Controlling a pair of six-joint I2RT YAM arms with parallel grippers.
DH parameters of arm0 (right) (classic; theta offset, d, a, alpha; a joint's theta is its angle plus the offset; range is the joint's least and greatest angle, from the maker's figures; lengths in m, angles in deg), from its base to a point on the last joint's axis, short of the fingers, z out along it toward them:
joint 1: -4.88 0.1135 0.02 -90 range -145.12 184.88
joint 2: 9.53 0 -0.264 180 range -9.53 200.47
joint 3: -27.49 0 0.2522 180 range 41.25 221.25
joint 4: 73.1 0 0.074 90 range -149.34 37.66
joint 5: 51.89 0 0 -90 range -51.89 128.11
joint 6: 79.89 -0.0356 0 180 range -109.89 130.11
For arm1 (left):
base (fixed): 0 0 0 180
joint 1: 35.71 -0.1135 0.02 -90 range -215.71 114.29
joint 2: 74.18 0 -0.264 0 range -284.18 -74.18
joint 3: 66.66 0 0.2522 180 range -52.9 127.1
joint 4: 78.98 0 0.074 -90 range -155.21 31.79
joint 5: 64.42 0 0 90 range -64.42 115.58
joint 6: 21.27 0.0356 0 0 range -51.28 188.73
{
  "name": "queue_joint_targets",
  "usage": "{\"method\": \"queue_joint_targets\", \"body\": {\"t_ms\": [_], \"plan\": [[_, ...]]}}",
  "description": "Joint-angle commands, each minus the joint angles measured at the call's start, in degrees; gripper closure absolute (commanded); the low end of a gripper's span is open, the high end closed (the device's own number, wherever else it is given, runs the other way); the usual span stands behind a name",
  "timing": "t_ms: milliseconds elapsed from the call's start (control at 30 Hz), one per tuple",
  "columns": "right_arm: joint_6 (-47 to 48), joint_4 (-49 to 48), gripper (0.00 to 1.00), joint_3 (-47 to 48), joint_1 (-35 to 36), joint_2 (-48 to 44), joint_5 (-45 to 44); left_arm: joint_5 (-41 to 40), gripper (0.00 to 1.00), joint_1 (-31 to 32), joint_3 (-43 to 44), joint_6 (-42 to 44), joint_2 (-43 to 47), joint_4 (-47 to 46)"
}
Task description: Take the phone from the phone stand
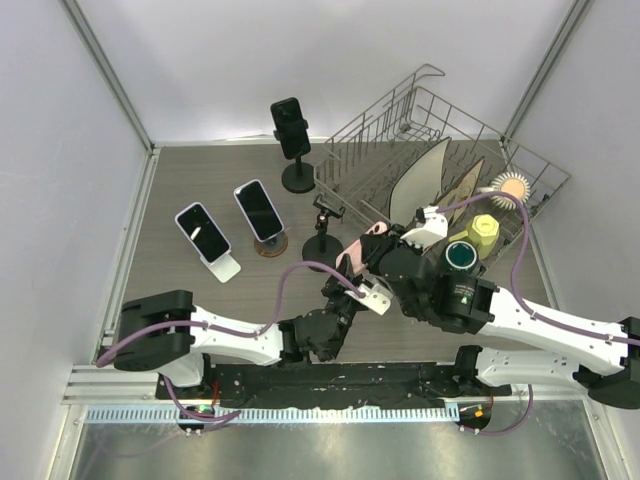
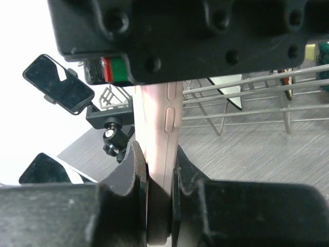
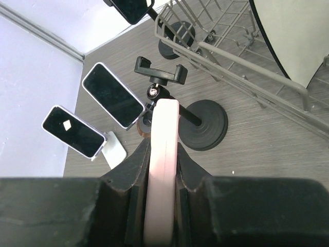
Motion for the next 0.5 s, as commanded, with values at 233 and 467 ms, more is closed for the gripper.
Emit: {"method": "queue_joint_targets", "body": {"t_ms": [233, 467], "plan": [[2.0, -14.5, 0.38, -6.2, 0.2, -9.9, -2.7, -4.3, 1.00, 2.2, -0.5, -5.4, 2.6, -4.1], [11.4, -17.9, 0.12, -8.0, 0.2, -15.0, -2.5, 0.9, 1.00, 0.1, -1.7, -30.1, 11.6, 21.0]]}}
